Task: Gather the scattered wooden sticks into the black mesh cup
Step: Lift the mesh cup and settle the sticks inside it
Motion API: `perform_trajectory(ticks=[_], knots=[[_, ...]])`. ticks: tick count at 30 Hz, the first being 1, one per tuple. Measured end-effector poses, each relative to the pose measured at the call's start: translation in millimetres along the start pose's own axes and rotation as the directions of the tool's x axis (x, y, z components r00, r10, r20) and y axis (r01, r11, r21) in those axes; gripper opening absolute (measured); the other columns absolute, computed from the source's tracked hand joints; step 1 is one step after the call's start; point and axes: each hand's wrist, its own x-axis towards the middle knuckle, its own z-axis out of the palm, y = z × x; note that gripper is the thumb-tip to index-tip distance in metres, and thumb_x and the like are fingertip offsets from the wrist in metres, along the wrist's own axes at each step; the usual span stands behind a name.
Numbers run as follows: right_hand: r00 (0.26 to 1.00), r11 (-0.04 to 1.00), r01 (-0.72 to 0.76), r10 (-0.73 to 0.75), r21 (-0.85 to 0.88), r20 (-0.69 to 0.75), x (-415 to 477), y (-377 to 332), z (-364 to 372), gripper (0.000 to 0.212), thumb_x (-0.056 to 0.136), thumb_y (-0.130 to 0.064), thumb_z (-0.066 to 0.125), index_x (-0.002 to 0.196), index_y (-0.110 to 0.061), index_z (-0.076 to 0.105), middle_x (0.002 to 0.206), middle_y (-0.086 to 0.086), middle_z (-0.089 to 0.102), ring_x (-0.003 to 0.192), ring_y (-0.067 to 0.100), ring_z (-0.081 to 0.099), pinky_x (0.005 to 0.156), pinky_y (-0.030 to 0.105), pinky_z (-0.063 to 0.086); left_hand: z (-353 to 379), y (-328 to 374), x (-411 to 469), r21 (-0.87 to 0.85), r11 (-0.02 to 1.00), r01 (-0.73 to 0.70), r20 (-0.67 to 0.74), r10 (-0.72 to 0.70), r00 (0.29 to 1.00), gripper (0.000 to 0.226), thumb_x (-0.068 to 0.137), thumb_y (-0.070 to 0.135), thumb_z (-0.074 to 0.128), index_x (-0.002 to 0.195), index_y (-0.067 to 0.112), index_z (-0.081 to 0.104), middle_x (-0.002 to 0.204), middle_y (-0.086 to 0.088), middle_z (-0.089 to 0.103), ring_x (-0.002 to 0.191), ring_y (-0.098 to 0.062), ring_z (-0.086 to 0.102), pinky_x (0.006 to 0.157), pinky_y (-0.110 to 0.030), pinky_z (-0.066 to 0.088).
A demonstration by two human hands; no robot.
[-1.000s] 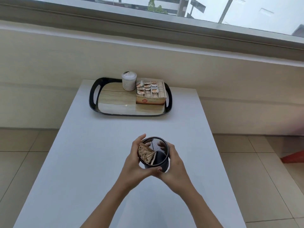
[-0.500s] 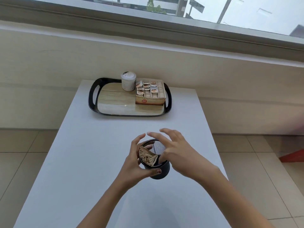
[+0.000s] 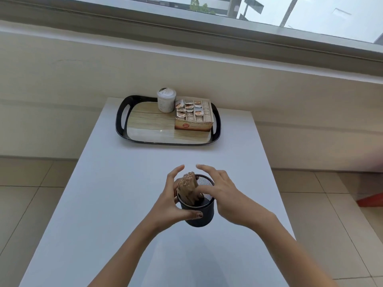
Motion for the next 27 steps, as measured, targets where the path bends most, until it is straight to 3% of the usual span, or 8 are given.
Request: perform_trajectory(ticks=[3, 6, 12, 15, 21, 25, 27], knots=[[0.996, 0.988, -0.031, 0.043, 0.149, -0.078, 1.3, 4.6, 8.9, 0.067, 0.073, 0.020, 0.031, 0.112, -0.024, 0.064, 0.153, -0.009, 0.018, 0.133, 0.018, 0.023, 0.110, 0.032, 0.028, -1.0, 3.0, 0.9, -0.017, 0.999, 0.028, 0.015, -0.028, 0.999, 0.108, 0.063, -0.005, 0.085, 0.142, 0.040, 0.025, 0.127, 0.000, 0.059, 0.109, -0.014, 0.064, 0.095, -0.028, 0.051], [0.985, 0.972, -0.048, 0.085, 0.229, -0.152, 2.6, 8.8, 14.3, 0.064, 0.076, 0.019, 0.031, 0.108, -0.022, 0.068, 0.146, -0.007, 0.031, 0.127, 0.016, 0.032, 0.108, 0.027, 0.029, -0.5, 4.8, 1.2, -0.039, 0.998, 0.050, 0.007, -0.050, 0.999, 0.106, 0.064, -0.006, 0.084, 0.142, 0.037, 0.027, 0.130, 0.000, 0.058, 0.112, -0.015, 0.063, 0.102, -0.035, 0.048], [0.966, 0.967, -0.089, 0.142, 0.240, -0.215, -1.1, 13.2, 17.1, 0.058, 0.079, 0.017, 0.037, 0.112, -0.020, 0.068, 0.137, -0.009, 0.039, 0.116, 0.009, 0.044, 0.099, 0.033, 0.043, 1.0, 3.9, 1.7, 0.016, 0.998, 0.066, 0.025, -0.067, 0.997, 0.107, 0.059, 0.008, 0.087, 0.139, 0.045, 0.027, 0.126, 0.004, 0.058, 0.111, -0.012, 0.063, 0.105, -0.040, 0.045], [0.966, 0.957, -0.097, 0.157, 0.274, -0.206, -1.7, 14.5, 14.8, 0.059, 0.080, 0.017, 0.037, 0.115, -0.020, 0.067, 0.136, -0.010, 0.039, 0.116, 0.008, 0.045, 0.099, 0.032, 0.043, -0.1, 1.0, 2.0, 0.049, 0.996, 0.077, 0.031, -0.078, 0.996, 0.108, 0.058, 0.010, 0.088, 0.139, 0.046, 0.026, 0.127, 0.007, 0.057, 0.112, -0.011, 0.062, 0.106, -0.040, 0.044], [0.956, 0.921, -0.068, 0.170, 0.383, -0.238, -0.5, 12.7, 10.7, 0.058, 0.080, 0.019, 0.034, 0.098, -0.022, 0.071, 0.116, -0.009, 0.052, 0.106, -0.001, 0.048, 0.087, 0.003, 0.033, 0.0, -1.0, 1.5, 0.059, 0.993, 0.106, 0.030, -0.108, 0.994, 0.107, 0.058, 0.013, 0.087, 0.138, 0.048, 0.025, 0.129, 0.007, 0.056, 0.110, -0.008, 0.062, 0.103, -0.034, 0.046], [0.904, 0.926, 0.007, 0.156, 0.378, -0.398, 3.4, 7.2, 8.2, 0.030, 0.091, 0.004, 0.048, 0.097, -0.019, 0.066, 0.101, -0.008, 0.060, 0.095, -0.001, 0.054, 0.083, 0.011, 0.040, 0.5, -3.0, -0.7, 0.077, 0.991, 0.109, 0.023, -0.111, 0.994, 0.109, 0.057, 0.014, 0.087, 0.139, 0.046, 0.023, 0.127, 0.011, 0.055, 0.113, -0.008, 0.060, 0.104, -0.034, 0.045], [0.918, 0.933, 0.042, 0.105, 0.357, -0.383, 5.3, 4.3, 6.8, 0.020, 0.090, -0.009, 0.061, 0.104, -0.023, 0.063, 0.105, -0.011, 0.058, 0.097, 0.000, 0.053, 0.084, 0.016, 0.044, 1.0, -4.7, -1.5, 0.086, 0.990, 0.111, 0.027, -0.114, 0.993, 0.109, 0.057, 0.014, 0.087, 0.139, 0.046, 0.022, 0.126, 0.012, 0.056, 0.112, -0.007, 0.060, 0.103, -0.033, 0.045]])
